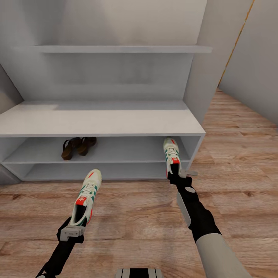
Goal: Pick up the two gym shoes and the two sandals from the corridor floor and place them onto the hallstand (shoe rack) in the corridor, making sure they are on the rack and not on the floor. Arrange them so the two gym shoes are next to each other and the two sandals are next to each other.
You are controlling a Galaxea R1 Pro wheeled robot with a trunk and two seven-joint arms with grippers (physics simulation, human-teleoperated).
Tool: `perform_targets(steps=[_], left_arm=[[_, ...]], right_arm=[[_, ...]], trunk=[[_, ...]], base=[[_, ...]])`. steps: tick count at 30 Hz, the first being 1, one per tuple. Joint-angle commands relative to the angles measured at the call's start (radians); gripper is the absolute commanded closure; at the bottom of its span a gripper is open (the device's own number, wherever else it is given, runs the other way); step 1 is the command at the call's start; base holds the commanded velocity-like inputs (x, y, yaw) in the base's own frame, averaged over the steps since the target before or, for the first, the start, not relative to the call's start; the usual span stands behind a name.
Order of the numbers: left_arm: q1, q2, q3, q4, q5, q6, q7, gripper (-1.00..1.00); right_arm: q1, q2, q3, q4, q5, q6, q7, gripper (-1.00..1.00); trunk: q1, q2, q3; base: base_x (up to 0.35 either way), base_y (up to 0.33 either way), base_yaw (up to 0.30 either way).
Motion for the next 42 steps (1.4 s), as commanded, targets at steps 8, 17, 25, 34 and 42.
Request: perform_targets(steps=[8,17,25,34,42], left_arm=[[0.000,0.000,0.000,0.000,0.000,0.001,0.000,1.00],[0.000,0.000,0.000,-0.001,-0.001,0.000,0.000,1.00],[0.000,0.000,0.000,-0.001,-0.001,0.000,0.000,1.00],[0.000,0.000,0.000,0.000,-0.001,0.000,0.001,1.00],[0.000,0.000,0.000,0.000,-0.001,0.000,0.000,1.00]], right_arm=[[0.000,0.000,0.000,-0.003,0.001,0.000,0.000,1.00],[0.000,0.000,0.000,-0.005,0.000,0.001,0.000,1.00],[0.000,-0.001,0.000,-0.004,0.000,0.001,0.000,1.00],[0.000,-0.001,0.000,-0.004,0.000,0.001,0.000,1.00],[0.000,-0.001,0.000,-0.005,0.000,0.001,0.000,1.00]], trunk=[[0.000,0.000,0.000],[0.000,0.000,0.000],[0.000,0.000,0.000],[0.000,0.000,0.000],[0.000,0.000,0.000]], base=[[0.051,0.000,0.000],[0.187,0.000,0.000],[0.061,0.000,0.000],[0.014,0.000,0.000],[0.003,0.000,0.000]])
